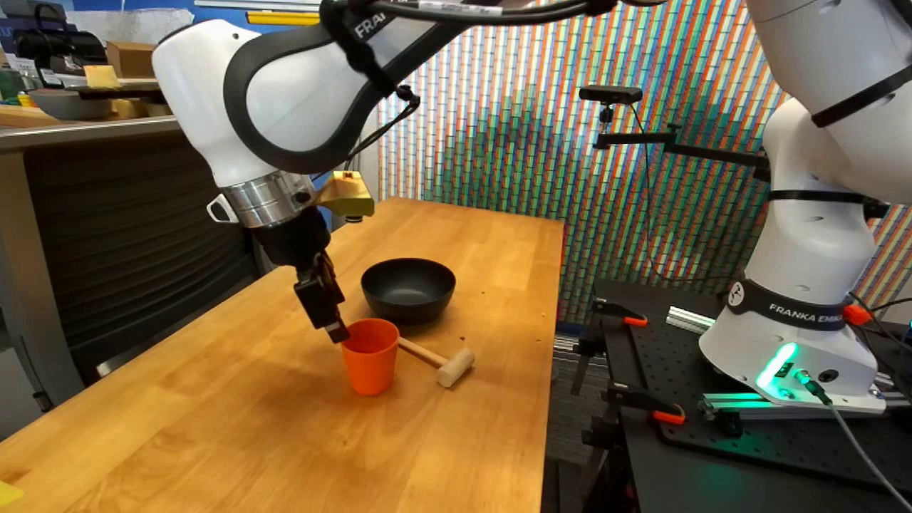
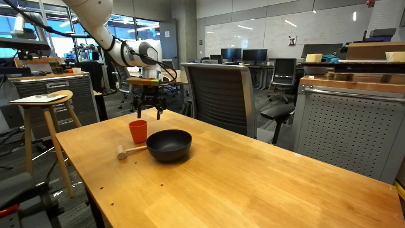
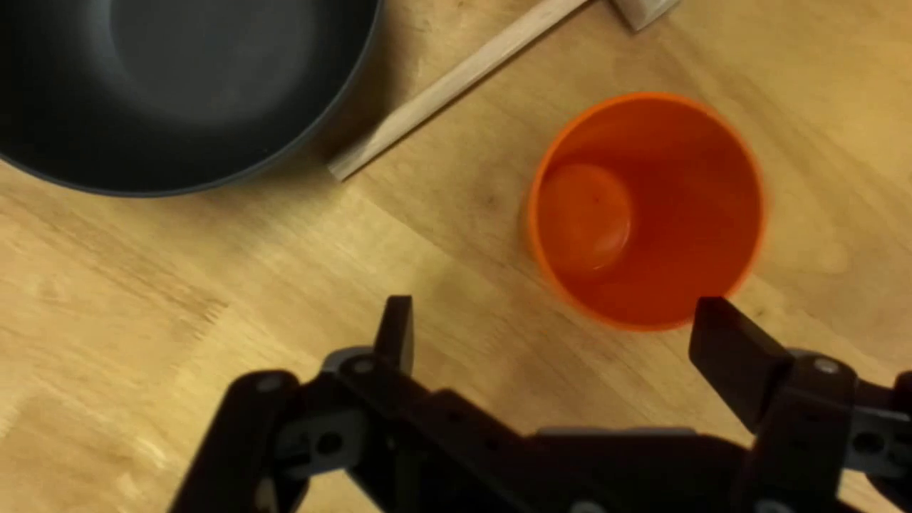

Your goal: Put the orange cup inside the black bowl

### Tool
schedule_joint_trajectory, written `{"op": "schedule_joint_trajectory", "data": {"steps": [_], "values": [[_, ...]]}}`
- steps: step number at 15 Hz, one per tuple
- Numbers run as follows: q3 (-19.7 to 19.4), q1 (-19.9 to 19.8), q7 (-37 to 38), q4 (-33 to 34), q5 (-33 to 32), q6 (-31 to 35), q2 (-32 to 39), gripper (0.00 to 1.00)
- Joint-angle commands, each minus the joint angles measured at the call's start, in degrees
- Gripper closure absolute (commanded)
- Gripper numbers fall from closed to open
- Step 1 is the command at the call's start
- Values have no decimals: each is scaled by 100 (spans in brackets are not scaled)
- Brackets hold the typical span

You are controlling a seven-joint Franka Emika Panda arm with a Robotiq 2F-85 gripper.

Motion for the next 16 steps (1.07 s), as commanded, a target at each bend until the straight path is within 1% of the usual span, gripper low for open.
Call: {"op": "schedule_joint_trajectory", "data": {"steps": [1,3,7,11,16], "values": [[-147,-32,-213,1368,84,-688,917,0],[-146,-91,-320,1839,178,-1080,1190,0],[-23,-196,-554,2147,456,-1626,1295,0],[92,-162,-643,2163,695,-1902,1150,0],[204,-87,-630,2102,774,-1928,910,0]]}}
